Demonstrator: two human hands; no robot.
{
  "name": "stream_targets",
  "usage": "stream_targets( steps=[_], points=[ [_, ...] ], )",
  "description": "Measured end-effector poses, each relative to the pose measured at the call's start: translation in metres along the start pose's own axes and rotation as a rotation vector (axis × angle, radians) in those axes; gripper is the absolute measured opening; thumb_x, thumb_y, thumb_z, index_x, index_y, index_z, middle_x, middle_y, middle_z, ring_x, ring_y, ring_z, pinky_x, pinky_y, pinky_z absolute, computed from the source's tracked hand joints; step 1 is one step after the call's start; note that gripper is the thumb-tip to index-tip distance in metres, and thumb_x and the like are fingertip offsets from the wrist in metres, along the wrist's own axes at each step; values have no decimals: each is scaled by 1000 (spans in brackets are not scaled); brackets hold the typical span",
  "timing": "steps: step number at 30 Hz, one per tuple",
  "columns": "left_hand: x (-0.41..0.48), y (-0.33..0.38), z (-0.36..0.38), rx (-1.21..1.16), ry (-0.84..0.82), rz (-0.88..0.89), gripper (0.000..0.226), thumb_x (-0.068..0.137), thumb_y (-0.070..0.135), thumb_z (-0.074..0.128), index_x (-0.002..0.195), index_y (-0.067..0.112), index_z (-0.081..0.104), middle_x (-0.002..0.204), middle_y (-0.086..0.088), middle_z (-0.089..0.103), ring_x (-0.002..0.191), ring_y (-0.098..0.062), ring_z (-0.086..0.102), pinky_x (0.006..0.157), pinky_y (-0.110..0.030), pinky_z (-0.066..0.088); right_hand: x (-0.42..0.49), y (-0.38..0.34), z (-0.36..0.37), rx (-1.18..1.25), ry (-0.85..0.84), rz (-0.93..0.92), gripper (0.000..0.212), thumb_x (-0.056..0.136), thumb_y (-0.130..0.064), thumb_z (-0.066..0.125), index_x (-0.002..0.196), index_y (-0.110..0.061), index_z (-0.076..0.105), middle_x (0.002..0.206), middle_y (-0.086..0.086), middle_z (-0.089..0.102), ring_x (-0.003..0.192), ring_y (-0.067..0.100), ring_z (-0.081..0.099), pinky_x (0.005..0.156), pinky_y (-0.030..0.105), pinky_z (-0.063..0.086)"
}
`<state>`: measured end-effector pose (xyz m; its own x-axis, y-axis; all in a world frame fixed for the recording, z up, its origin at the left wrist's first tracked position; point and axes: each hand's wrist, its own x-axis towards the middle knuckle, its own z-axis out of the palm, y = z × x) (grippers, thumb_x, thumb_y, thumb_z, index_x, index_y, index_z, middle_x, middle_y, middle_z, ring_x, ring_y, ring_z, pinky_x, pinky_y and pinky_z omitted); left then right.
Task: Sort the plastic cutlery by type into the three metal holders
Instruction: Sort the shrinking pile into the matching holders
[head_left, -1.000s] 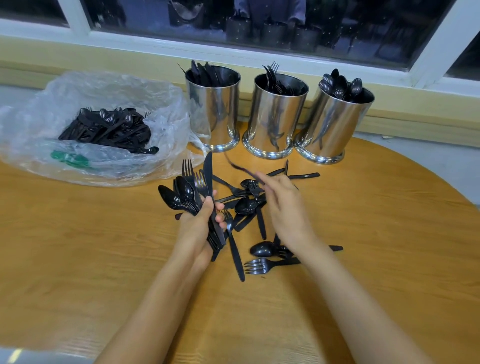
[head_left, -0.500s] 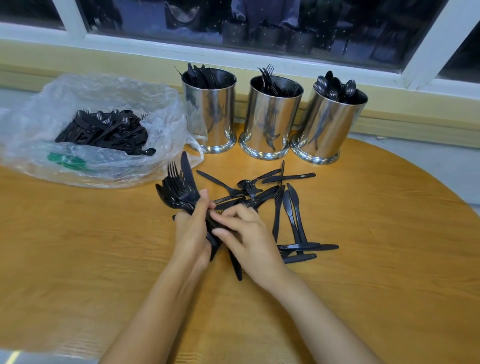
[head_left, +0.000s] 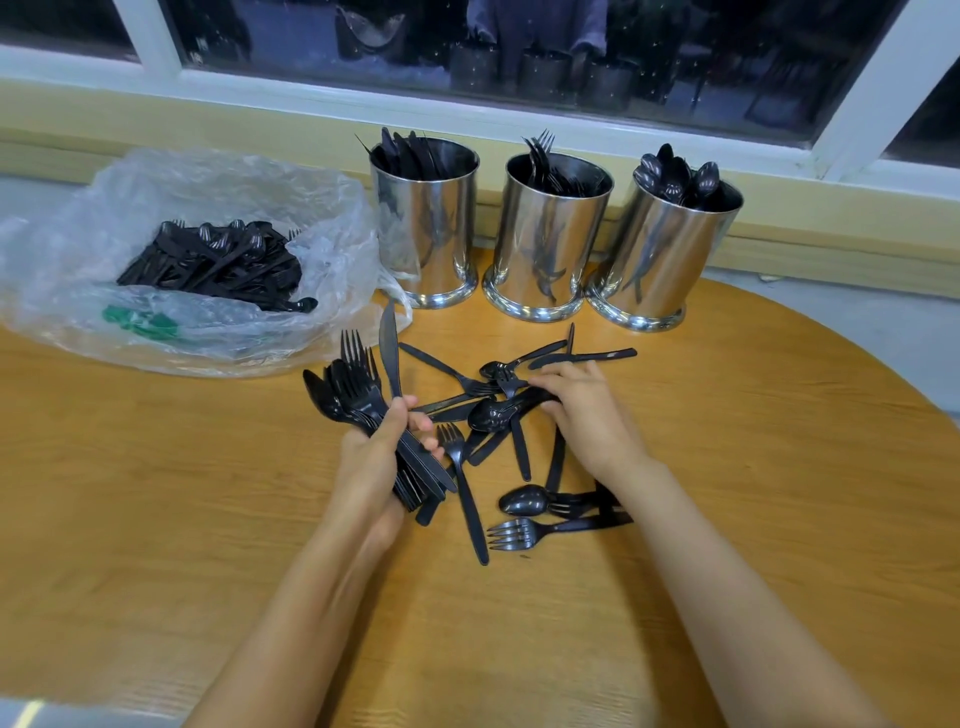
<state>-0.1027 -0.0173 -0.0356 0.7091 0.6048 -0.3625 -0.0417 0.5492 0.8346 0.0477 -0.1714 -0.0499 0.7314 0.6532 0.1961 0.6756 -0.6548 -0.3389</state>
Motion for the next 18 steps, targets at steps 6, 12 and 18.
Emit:
stream_targets(
  steps=[6, 12, 18],
  points=[
    [-1, 0, 0, -6, -42, 14, 15, 103, 19, 47, 106, 11, 58, 66, 2, 53, 51, -10, 46, 51, -26, 51, 11, 6, 1, -207, -46, -161, 30, 94, -10, 60, 123, -14, 66, 112, 2, 66, 100, 19, 45, 71, 29, 41],
    [1, -1, -2, -118, -76, -59, 11, 101, 19, 51, 106, 11, 56, 63, 5, 46, 46, -5, 38, 46, -21, 44, 12, 6, -2, -269, 130, -255, 13, 90, -9, 66, 102, -11, 71, 89, 2, 67, 88, 24, 55, 73, 37, 45],
    [1, -5, 5, -131, -77, -39, 10, 101, 20, 51, 100, 11, 57, 62, 5, 42, 47, -6, 36, 47, -21, 42, 3, -7, -4, 138, 60, -25, 23, 102, -6, 42, 114, -11, 60, 98, 3, 57, 86, 19, 56, 70, 32, 46]
  ],
)
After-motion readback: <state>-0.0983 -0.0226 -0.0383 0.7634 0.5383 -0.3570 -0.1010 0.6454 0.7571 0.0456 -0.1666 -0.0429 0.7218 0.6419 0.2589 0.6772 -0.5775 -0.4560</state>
